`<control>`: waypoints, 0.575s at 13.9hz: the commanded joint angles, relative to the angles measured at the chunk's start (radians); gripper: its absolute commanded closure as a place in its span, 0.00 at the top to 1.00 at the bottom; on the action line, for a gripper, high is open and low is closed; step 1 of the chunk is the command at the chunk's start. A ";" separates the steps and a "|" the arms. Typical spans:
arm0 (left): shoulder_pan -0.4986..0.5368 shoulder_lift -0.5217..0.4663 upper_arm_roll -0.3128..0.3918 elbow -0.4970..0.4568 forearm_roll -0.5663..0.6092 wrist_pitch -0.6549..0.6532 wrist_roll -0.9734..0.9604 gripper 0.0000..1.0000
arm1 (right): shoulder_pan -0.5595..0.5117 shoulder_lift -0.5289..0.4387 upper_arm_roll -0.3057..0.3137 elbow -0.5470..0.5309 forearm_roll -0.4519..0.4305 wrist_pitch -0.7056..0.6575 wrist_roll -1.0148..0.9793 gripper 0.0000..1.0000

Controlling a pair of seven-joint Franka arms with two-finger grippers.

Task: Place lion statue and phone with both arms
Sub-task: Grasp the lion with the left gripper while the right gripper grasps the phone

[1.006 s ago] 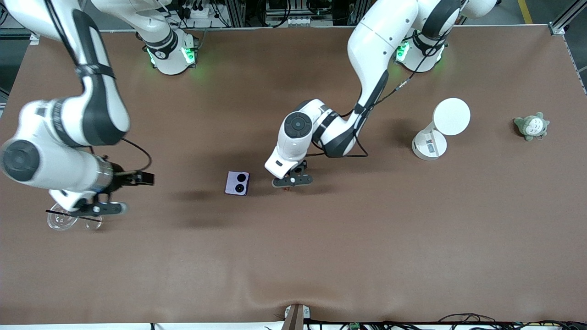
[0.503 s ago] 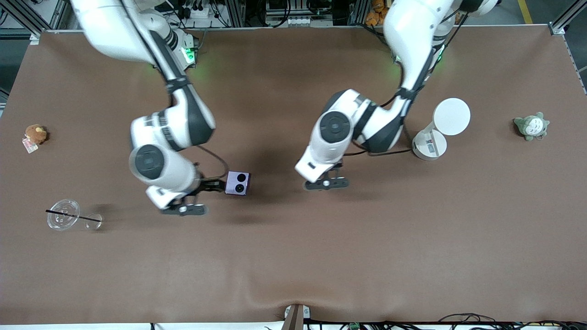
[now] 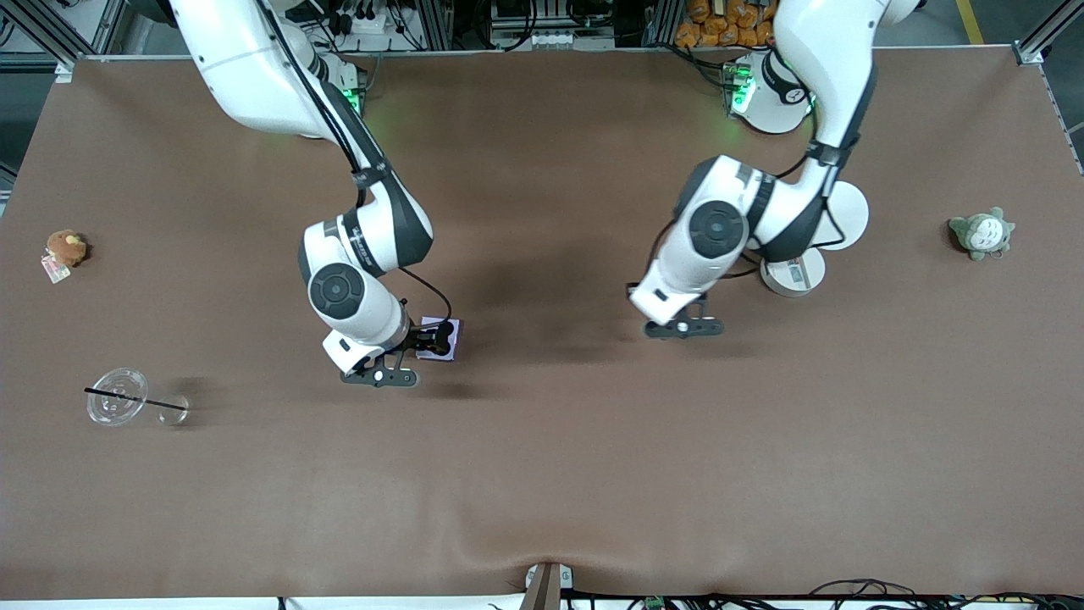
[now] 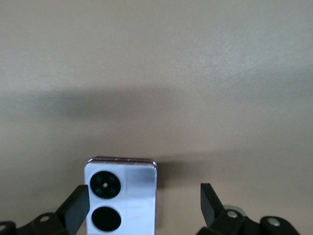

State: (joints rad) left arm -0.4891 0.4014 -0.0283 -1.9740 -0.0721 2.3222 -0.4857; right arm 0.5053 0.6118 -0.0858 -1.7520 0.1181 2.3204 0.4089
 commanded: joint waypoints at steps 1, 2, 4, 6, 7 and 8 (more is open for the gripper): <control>0.033 -0.044 -0.010 -0.129 0.018 0.101 0.053 0.00 | 0.044 0.023 -0.011 -0.001 0.035 0.054 0.046 1.00; 0.064 -0.052 -0.010 -0.159 0.018 0.138 0.094 0.00 | 0.059 0.032 -0.011 0.000 0.035 0.072 0.079 1.00; 0.105 -0.072 -0.010 -0.193 0.018 0.149 0.176 0.00 | 0.076 0.048 -0.012 0.002 0.035 0.092 0.099 1.00; 0.132 -0.081 -0.010 -0.230 0.018 0.152 0.188 0.00 | 0.067 0.048 -0.014 -0.001 0.029 0.086 0.093 1.00; 0.132 -0.081 -0.010 -0.244 0.018 0.163 0.191 0.00 | 0.064 0.048 -0.014 -0.001 0.028 0.083 0.091 1.00; 0.133 -0.079 -0.008 -0.258 0.018 0.178 0.196 0.00 | 0.062 0.049 -0.014 -0.001 0.026 0.083 0.091 1.00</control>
State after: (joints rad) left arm -0.3598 0.3636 -0.0287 -2.1683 -0.0718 2.4610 -0.2923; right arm 0.5724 0.6607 -0.0935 -1.7520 0.1338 2.4009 0.4990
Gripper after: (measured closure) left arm 0.696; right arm 0.000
